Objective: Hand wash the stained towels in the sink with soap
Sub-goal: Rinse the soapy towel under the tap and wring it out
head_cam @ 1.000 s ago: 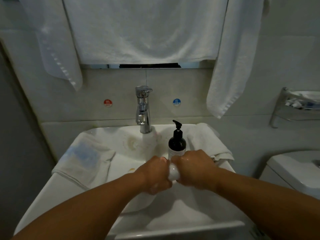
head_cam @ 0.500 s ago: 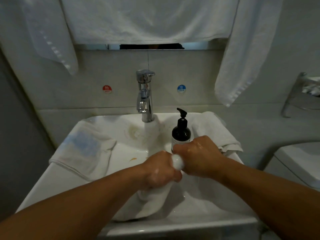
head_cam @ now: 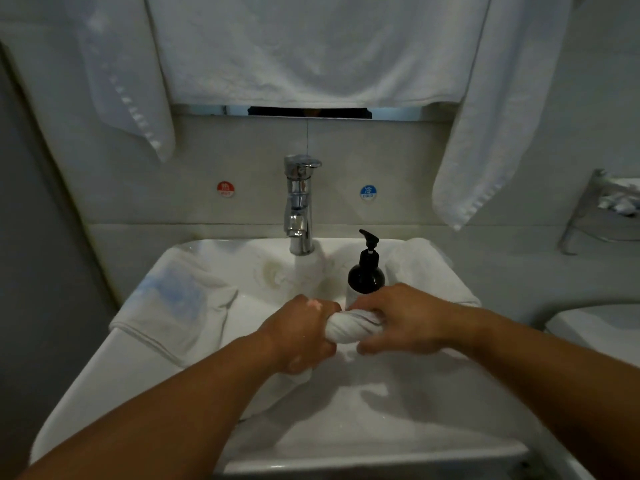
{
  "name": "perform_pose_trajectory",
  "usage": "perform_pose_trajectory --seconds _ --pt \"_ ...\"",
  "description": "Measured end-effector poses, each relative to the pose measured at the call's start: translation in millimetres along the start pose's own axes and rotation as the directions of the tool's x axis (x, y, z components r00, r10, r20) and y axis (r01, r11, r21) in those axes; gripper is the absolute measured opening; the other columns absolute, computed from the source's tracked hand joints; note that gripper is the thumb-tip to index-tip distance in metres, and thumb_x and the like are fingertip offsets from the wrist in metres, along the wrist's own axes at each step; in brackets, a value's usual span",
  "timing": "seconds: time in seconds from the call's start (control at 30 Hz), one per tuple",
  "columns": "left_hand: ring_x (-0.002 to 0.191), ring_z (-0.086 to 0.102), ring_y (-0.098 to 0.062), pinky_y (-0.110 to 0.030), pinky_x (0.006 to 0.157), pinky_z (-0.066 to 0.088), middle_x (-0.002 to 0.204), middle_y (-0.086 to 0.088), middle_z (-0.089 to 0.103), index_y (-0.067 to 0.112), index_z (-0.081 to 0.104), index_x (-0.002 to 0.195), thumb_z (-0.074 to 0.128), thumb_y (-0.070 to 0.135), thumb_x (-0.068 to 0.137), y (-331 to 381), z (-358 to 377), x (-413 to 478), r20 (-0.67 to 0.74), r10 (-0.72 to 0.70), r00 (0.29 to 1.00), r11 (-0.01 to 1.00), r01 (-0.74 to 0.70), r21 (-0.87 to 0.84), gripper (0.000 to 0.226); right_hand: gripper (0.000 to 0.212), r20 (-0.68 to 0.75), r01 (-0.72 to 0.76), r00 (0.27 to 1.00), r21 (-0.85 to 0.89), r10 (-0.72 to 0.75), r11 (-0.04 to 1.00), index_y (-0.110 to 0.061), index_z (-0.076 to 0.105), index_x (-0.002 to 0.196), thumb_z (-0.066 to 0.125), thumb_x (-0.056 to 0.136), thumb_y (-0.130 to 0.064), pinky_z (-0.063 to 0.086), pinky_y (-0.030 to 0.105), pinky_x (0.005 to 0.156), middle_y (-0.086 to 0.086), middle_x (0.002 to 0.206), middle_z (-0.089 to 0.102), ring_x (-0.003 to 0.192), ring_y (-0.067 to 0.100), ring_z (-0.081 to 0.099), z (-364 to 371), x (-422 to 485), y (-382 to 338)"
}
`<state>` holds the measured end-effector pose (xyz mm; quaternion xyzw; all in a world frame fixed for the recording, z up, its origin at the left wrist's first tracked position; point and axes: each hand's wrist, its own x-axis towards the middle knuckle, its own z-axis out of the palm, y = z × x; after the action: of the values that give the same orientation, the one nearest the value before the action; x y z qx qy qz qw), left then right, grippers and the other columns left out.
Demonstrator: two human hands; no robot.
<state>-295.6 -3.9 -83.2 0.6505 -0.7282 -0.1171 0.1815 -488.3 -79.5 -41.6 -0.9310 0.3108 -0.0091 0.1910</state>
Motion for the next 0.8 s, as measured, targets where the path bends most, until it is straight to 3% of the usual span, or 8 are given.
perform_pose_trajectory --seconds 0.07,0.2,0.27,0.33,0.43,0.57,0.67,0.8 --pt "0.088 0.067 -0.016 -0.034 0.081 0.059 0.104 0.004 0.072 0.03 0.065 0.116 0.075 0.031 0.085 5 1 0 -0.046 0.051 0.998 0.998 -0.05 0.038 0.032 0.025 0.052 -0.052 0.997 -0.036 0.054 0.998 -0.038 0.067 0.086 0.084 0.073 -0.052 0.047 0.021 0.066 -0.013 0.083 0.068 0.076 0.004 0.063 -16 3 -6" --pt "0.087 0.069 -0.017 -0.033 0.079 0.058 0.103 0.004 0.073 0.033 0.063 0.117 0.07 0.047 0.088 5 3 0 -0.126 0.108 0.986 0.974 -0.08 0.211 0.033 0.03 0.354 -0.298 0.915 0.263 0.196 0.918 -0.024 0.063 0.104 0.083 0.082 -0.02 0.06 0.032 0.065 0.005 0.097 0.071 0.082 0.021 0.073 -12 11 -14" --pt "0.089 0.069 -0.019 -0.034 0.079 0.058 0.102 0.002 0.073 0.031 0.064 0.114 0.072 0.048 0.084 3 3 -1 -0.103 0.087 0.991 0.957 -0.054 0.285 0.035 0.03 0.379 -0.281 0.902 0.147 0.208 0.948 -0.021 0.064 0.107 0.082 0.083 -0.021 0.057 0.029 0.062 0.005 0.094 0.072 0.075 0.018 0.069 -3 11 -18" --pt "0.089 0.069 -0.021 -0.033 0.079 0.057 0.101 0.001 0.072 0.028 0.067 0.11 0.075 0.051 0.082 4 2 0 -0.064 0.054 0.996 0.948 -0.031 0.315 0.037 0.037 0.226 -0.169 0.958 -0.062 0.179 0.984 -0.022 0.068 0.111 0.084 0.08 -0.034 0.055 0.029 0.073 0.0 0.098 0.074 0.081 0.015 0.068 7 11 -21" --pt "0.085 0.068 -0.018 -0.03 0.074 0.055 0.097 0.002 0.072 0.022 0.07 0.104 0.08 0.054 0.078 8 5 3 0.041 -0.018 0.999 0.979 0.009 0.206 0.042 0.043 -0.051 -0.104 0.994 -0.316 0.093 0.943 -0.027 0.067 0.11 0.082 0.076 -0.05 0.054 0.033 0.081 -0.005 0.101 0.07 0.09 0.017 0.066 24 8 -19" --pt "0.072 0.063 -0.015 -0.02 0.059 0.044 0.084 0.002 0.067 0.022 0.065 0.087 0.079 0.04 0.08 15 10 3 0.139 -0.011 0.99 0.999 0.006 0.036 0.023 0.03 -0.211 0.005 0.969 -0.503 -0.128 0.864 -0.028 0.062 0.112 0.071 0.085 -0.039 0.056 0.034 0.081 -0.001 0.1 0.071 0.086 0.02 0.068 32 2 -7" --pt "0.075 0.066 -0.02 -0.03 0.063 0.052 0.084 -0.001 0.069 0.02 0.065 0.086 0.079 0.032 0.077 18 11 5 0.137 -0.035 0.99 0.994 0.048 -0.094 0.02 0.032 -0.288 0.059 0.919 -0.573 -0.269 0.817 -0.028 0.061 0.108 0.074 0.08 -0.037 0.054 0.032 0.065 -0.002 0.087 0.072 0.07 0.02 0.069 30 1 1" --pt "0.067 0.062 -0.019 -0.03 0.057 0.047 0.075 0.001 0.063 0.016 0.062 0.081 0.076 0.025 0.073 23 13 4 0.138 -0.113 0.984 0.957 0.145 -0.251 0.019 0.044 -0.394 0.031 0.851 -0.622 -0.347 0.782 -0.025 0.056 0.093 0.085 0.062 -0.034 0.031 0.024 0.046 -0.005 0.059 0.063 0.041 0.016 0.054 28 5 6"
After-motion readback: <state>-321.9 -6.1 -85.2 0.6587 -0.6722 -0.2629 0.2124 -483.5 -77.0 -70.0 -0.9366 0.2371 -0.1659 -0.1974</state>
